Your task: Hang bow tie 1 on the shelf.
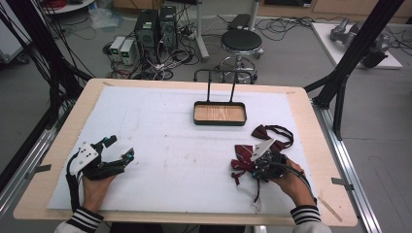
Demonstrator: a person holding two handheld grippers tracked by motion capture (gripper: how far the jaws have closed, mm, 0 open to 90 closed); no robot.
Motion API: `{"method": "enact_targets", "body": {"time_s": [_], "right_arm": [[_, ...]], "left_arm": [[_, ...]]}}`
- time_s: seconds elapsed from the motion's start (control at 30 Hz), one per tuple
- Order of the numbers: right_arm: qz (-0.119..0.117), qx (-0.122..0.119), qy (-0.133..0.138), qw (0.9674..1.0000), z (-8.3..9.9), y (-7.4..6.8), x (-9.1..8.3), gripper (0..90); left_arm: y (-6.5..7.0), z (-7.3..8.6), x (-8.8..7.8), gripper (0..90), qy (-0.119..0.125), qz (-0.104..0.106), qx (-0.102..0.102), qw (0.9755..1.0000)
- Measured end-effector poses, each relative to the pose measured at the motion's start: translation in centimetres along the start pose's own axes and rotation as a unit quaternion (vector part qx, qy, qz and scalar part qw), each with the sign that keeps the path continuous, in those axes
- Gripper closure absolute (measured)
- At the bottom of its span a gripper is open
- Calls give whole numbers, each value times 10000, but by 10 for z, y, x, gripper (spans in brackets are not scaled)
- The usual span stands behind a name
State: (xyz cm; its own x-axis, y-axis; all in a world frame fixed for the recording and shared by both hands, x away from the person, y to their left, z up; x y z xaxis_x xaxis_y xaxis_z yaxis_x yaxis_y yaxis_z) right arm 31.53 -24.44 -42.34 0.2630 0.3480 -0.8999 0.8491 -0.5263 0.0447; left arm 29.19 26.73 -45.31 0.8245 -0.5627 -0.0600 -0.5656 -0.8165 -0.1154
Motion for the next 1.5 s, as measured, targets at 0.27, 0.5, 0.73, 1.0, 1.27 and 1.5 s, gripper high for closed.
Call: {"method": "enact_targets", "body": {"time_s": [0.27, 0.5, 0.73, 1.0, 1.27, 1.5], "right_arm": [[-154, 23, 154, 9998, -1, -2, -1, 766], [-139, 379, 620, 9973, 0, 2, -9, 768], [27, 729, 1300, 9888, 1, 6, -21, 768], [357, 1129, 1992, 9728, 2, 10, -36, 768], [666, 1476, 2620, 9514, -2, 14, -51, 768], [760, 1764, 3022, 9337, -7, 19, -60, 768]], "left_arm": [[0, 0, 0, 164, 2, 1, 0, 10000], [0, 0, 0, 163, 6, -17, -17, 10000], [0, 0, 0, 164, 1, -6, -13, 10000], [0, 0, 0, 163, 4, -17, -21, 10000], [0, 0, 0, 163, 7, -17, -23, 10000], [0, 0, 0, 163, 8, -17, -25, 10000]]}}
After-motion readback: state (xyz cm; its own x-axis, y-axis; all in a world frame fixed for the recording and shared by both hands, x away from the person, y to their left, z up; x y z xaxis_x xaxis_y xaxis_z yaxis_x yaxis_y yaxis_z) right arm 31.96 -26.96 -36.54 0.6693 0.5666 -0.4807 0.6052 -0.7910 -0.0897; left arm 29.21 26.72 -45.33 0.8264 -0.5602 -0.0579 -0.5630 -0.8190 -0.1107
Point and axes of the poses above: each handheld gripper's, and its own axes: x roughly forward along the jaws, z roughly out of its underside, y roughly to its right, the point moved 1 cm from there along x, roughly forward along the jaws, and after that the axes turned 8 degrees about x, right-handed, at the moved point
